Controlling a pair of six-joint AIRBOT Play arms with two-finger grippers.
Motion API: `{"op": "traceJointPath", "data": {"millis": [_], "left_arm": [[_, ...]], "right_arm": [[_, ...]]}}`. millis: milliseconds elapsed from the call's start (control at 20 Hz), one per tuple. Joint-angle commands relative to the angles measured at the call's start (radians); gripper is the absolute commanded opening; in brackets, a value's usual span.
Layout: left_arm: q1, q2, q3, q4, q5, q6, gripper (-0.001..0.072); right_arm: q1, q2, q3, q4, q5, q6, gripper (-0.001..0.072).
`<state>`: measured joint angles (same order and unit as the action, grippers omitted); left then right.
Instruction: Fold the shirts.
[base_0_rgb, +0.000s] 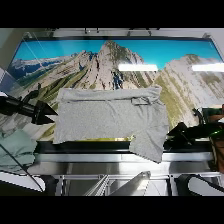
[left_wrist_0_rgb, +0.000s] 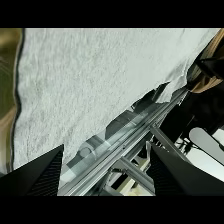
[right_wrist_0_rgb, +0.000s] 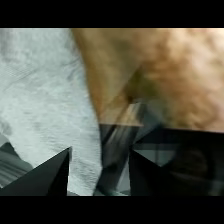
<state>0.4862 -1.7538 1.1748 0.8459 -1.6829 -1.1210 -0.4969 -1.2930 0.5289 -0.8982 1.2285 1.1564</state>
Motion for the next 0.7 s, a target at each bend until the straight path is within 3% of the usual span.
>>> {"op": "traceJointPath", "data": {"millis": [0,250,500,650], "left_arm": [[0.018,0.053,-0.134,-0.001,0.07,0.019,0.0559],[0.018,0.053,-0.191,0.003,0.102,0.021,0.0559],[0.017,0.053,-0.146,0.19,0.065,-0.021,0.0558],[0.015,0.053,-0.068,0.202,0.053,-0.025,0.0559]], "right_arm": [[0.03,-0.034,-0.085,0.061,-0.157,-0.052,0.0416],[0.067,-0.095,-0.085,0.326,-0.192,-0.232,0.0415],[0.067,-0.095,-0.085,0.352,-0.181,-0.256,0.0414],[0.067,-0.095,-0.085,0.353,-0.182,-0.267,0.0414]]}}
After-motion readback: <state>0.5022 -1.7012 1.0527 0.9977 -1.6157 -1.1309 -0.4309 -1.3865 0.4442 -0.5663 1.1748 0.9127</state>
